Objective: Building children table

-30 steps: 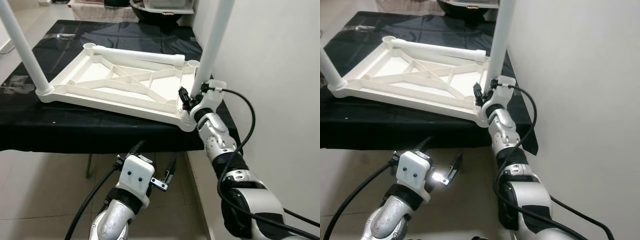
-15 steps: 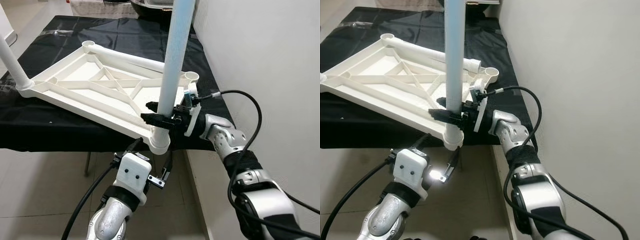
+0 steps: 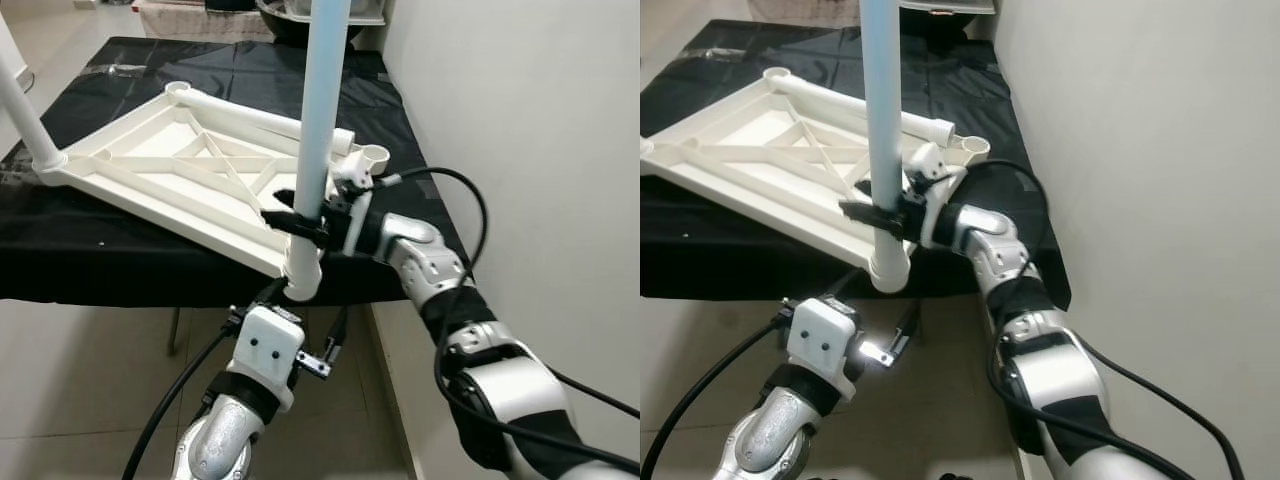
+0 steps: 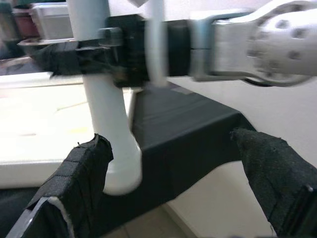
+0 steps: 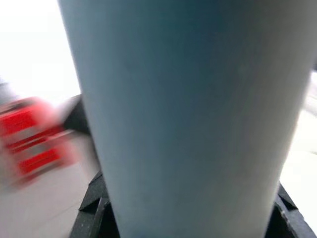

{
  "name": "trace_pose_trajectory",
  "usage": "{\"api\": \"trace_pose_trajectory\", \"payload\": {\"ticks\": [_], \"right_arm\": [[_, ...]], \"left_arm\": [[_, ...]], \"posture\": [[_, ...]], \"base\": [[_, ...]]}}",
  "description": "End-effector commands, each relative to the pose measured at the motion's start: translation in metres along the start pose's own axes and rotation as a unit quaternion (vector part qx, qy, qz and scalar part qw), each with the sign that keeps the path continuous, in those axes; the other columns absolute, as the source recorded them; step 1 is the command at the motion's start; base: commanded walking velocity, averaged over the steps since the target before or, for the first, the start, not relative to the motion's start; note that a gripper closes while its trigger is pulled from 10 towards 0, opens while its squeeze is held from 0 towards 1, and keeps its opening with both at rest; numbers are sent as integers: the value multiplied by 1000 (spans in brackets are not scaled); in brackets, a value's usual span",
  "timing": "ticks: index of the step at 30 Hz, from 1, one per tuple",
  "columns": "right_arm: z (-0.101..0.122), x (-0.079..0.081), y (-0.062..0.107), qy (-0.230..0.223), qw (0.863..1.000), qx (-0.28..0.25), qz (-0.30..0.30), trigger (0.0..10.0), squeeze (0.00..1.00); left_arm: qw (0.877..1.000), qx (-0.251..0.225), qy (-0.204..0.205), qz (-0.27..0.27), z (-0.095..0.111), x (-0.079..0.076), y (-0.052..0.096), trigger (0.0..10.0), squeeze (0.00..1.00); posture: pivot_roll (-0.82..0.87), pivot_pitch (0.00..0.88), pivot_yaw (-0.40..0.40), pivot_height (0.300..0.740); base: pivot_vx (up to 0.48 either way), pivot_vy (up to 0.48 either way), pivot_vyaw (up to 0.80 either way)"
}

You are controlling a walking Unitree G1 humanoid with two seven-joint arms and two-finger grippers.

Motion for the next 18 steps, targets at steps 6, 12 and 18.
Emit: {"api": "trace_pose_trajectory", "payload": {"ticks": [6,12,18], "right_arm": [[-17,-91,45,-37,934,-29,-355,0,0],[-24,-79,41,-78,910,-64,-402,10000,0],[-4,-60,20,-49,930,-82,-356,10000,1000]], "left_arm": [[1000,4,12,-9,-1,-6,2,10000,0],[1000,-1,12,-17,0,-9,0,10000,0],[1000,-4,12,-12,2,-5,-5,10000,0]], "posture": [[113,174,-95,740],[111,179,-111,740],[102,193,-110,740]], "base": [[0,0,0],[0,0,0],[0,0,0]]}}
Point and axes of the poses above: a point about 5 cm out from each wrist's last joint towards the gripper, its own y axis pointing back from the gripper into the wrist, its own z axis along the axis of the wrist's last joint, x = y × z, the point moved 6 cm from there along -y, pointing out of the wrist towards the gripper, and after that the axes turned 11 degrees about -y, right-handed, at the moved point
